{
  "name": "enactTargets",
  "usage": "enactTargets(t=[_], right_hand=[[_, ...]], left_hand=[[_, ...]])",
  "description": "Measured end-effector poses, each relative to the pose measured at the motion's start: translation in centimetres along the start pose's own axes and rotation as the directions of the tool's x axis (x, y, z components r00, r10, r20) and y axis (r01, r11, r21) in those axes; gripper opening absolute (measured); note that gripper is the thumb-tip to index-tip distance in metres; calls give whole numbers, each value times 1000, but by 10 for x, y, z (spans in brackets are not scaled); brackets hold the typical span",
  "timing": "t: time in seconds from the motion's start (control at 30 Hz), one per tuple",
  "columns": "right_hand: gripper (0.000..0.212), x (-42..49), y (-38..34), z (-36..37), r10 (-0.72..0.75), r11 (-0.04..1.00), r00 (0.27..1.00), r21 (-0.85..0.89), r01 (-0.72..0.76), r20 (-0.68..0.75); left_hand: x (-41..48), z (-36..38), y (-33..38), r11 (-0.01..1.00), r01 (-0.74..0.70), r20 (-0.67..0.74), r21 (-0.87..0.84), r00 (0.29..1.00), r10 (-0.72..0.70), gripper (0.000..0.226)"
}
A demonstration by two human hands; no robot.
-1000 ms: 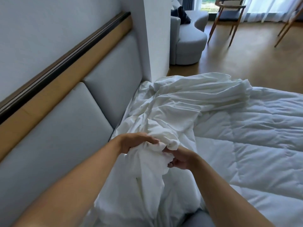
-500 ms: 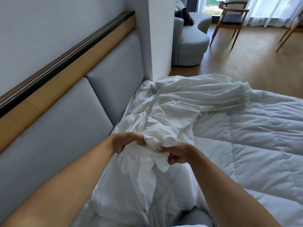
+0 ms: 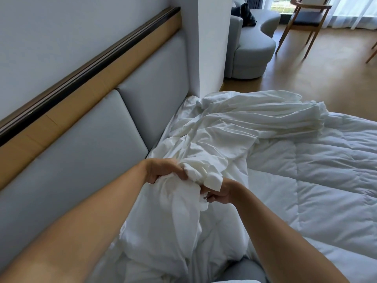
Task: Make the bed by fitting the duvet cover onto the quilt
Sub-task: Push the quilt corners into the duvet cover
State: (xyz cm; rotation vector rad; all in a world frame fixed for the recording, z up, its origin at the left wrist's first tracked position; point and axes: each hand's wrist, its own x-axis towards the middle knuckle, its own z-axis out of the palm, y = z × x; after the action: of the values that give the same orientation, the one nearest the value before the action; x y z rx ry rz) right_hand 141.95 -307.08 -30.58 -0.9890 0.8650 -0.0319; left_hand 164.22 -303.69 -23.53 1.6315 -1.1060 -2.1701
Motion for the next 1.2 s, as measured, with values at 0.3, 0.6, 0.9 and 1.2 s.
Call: enactTargets(t=[0.3,0.6,0.9,1.2], right_hand=[[5,5,-12,7,-63,998,984,-23,60,-165],[35,5,-9,17,-59,997,998,-41,60,31],[20,12,-20,20,-121,990,988,-83,113,-94],[31,6,-26,12,118,979,991,-173,-105,68]], left_hand=[[1,17,-4,930,77,-150,360,988,-24,43],[1,5,-6,992,-118,-341,34,932,123,30],[-14,-4,-15,958,104,-84,267,993,-85,55],[-10,-6,-29,988,-103,-182,-112,980,82,47]])
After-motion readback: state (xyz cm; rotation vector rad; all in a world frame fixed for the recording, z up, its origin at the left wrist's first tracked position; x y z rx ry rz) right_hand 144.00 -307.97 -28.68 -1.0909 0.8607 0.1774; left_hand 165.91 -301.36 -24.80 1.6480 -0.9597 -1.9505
